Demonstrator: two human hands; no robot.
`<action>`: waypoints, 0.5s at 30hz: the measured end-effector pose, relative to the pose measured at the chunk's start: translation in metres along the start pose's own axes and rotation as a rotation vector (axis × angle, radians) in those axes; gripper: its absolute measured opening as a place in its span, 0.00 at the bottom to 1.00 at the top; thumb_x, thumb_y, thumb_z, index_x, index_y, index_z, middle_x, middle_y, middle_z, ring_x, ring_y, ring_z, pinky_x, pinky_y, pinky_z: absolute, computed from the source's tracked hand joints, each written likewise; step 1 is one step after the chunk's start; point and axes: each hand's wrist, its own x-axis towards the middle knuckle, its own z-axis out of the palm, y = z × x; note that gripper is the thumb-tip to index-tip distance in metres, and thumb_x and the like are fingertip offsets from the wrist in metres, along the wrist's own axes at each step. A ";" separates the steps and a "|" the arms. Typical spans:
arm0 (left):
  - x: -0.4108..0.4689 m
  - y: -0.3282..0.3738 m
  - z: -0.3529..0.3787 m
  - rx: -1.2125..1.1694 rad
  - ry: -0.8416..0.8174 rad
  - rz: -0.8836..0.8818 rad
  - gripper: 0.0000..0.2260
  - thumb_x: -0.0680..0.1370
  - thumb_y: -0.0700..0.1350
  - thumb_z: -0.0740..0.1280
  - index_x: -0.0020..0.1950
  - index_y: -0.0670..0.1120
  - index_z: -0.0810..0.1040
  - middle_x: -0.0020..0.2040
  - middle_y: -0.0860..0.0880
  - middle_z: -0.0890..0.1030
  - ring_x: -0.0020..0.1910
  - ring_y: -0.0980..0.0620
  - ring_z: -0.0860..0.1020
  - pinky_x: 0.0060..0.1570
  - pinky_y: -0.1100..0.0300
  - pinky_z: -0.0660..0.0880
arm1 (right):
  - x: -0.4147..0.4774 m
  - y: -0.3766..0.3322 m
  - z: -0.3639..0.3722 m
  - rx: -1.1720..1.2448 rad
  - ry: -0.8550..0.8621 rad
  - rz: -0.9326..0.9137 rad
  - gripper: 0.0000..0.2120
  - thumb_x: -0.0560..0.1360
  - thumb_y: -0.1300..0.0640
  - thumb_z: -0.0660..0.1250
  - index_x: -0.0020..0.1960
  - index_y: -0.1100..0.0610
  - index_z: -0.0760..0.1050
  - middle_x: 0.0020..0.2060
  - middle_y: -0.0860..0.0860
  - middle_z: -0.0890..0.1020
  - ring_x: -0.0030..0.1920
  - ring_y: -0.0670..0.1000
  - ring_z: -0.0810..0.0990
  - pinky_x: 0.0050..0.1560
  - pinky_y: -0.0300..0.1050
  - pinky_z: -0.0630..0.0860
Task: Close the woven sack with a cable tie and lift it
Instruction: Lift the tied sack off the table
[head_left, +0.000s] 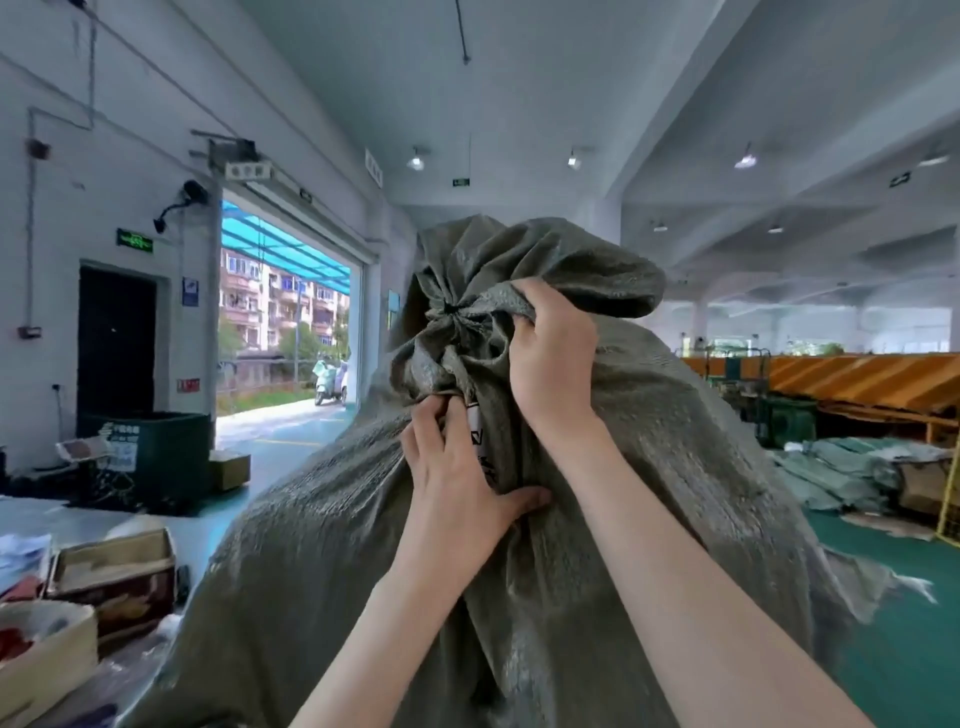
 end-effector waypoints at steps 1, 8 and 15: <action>0.007 0.002 -0.001 0.002 0.014 0.014 0.47 0.65 0.55 0.75 0.75 0.44 0.52 0.70 0.51 0.50 0.67 0.57 0.48 0.71 0.60 0.51 | 0.006 0.000 0.002 0.015 0.007 -0.023 0.15 0.70 0.70 0.58 0.51 0.65 0.79 0.44 0.59 0.84 0.45 0.57 0.81 0.47 0.44 0.74; 0.057 0.012 -0.012 0.025 0.092 0.091 0.49 0.63 0.55 0.76 0.74 0.40 0.53 0.71 0.45 0.53 0.69 0.51 0.50 0.68 0.62 0.48 | 0.054 -0.003 0.015 0.039 0.059 -0.059 0.15 0.71 0.72 0.58 0.52 0.66 0.79 0.44 0.59 0.84 0.46 0.59 0.81 0.46 0.44 0.71; 0.104 0.017 -0.020 0.026 0.180 0.168 0.49 0.63 0.55 0.76 0.74 0.39 0.54 0.71 0.43 0.55 0.70 0.46 0.53 0.71 0.55 0.53 | 0.098 -0.011 0.020 0.067 0.168 -0.167 0.15 0.71 0.73 0.58 0.53 0.66 0.79 0.44 0.59 0.84 0.45 0.57 0.81 0.48 0.43 0.74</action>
